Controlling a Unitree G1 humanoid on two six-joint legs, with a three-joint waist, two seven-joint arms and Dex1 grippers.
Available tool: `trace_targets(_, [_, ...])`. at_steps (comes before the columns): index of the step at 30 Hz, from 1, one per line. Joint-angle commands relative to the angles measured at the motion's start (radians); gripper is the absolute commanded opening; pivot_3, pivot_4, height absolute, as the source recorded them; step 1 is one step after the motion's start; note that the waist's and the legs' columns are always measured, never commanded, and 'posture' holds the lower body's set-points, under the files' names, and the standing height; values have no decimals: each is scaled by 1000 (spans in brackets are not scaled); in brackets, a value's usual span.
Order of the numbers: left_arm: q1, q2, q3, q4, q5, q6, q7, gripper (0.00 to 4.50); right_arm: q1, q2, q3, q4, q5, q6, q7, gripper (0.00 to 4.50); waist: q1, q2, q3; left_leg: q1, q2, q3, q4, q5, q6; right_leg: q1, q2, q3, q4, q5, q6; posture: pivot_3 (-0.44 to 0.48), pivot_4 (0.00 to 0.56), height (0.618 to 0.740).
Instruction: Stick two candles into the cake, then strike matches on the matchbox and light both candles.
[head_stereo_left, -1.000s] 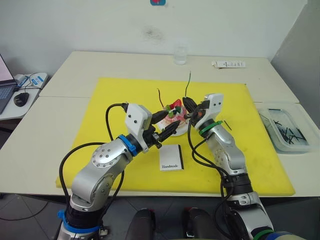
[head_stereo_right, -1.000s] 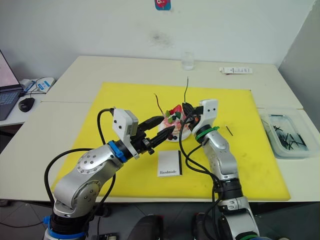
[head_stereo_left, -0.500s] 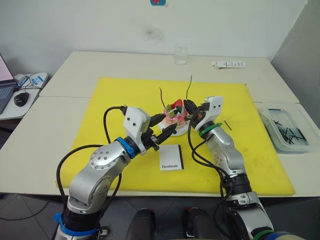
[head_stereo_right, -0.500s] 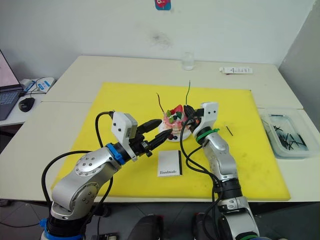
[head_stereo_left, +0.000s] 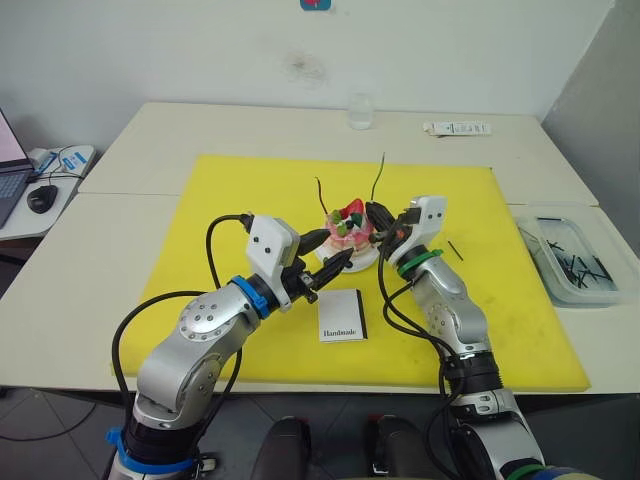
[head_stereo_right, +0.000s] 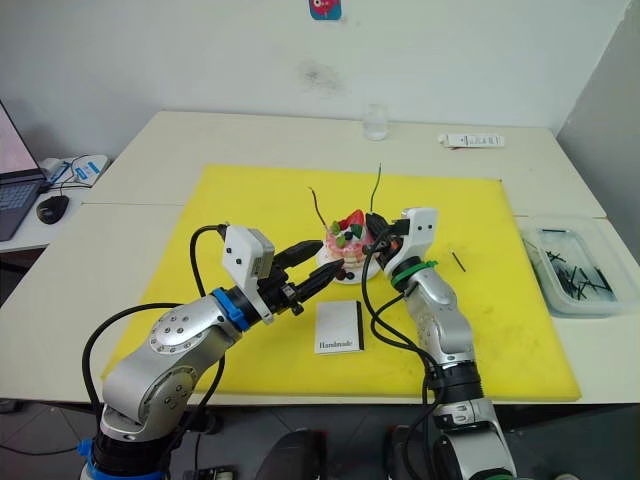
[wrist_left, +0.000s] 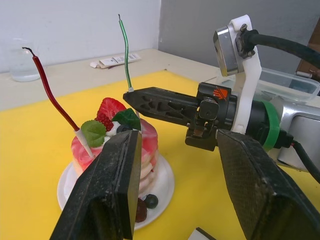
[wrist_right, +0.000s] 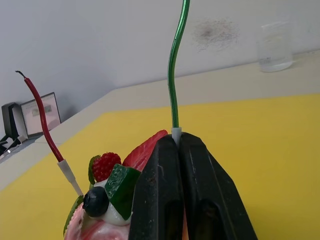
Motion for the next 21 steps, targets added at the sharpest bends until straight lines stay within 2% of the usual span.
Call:
trace_targets(1, [-11,-2,16,-22,-2,-26,-7,2708,7,-4,2,-35,-6,-7,1,39,0,0,0,0,0,0,0,0,0,0,0,0,0,0,0,0,150,740])
trace_targets(21, [-29,-1,15,-2,5,-41,-10,2708,47,-10,11,-58,-19,-11,5,39,0,0,0,0,0,0,0,0,0,0,0,0,0,0,0,0,150,740])
